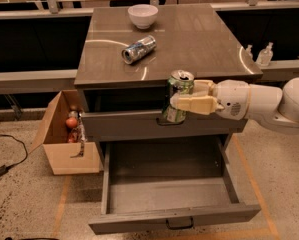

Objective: Place green can into middle drawer

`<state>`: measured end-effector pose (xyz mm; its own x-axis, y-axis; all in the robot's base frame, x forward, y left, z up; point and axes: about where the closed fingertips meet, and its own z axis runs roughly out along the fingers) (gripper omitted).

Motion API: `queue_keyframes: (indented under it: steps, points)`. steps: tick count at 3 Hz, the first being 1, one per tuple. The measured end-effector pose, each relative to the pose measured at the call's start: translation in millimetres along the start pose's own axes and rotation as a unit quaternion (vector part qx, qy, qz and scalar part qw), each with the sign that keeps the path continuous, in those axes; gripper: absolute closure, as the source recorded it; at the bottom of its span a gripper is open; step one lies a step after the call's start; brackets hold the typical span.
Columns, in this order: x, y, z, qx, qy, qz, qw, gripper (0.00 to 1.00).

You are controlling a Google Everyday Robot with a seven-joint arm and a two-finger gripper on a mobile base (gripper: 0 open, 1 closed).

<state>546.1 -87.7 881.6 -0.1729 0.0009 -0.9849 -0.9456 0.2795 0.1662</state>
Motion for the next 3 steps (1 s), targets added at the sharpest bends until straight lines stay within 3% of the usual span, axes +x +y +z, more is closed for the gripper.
queue_keyframes:
  steps: [1, 3]
  points:
    - [41.3, 13.1, -3.6, 0.023, 0.032, -0.005, 0.9992, 1.0]
    - [134.2, 41.8, 2.1, 0.024, 0.075, -0.001, 0.9969, 1.0]
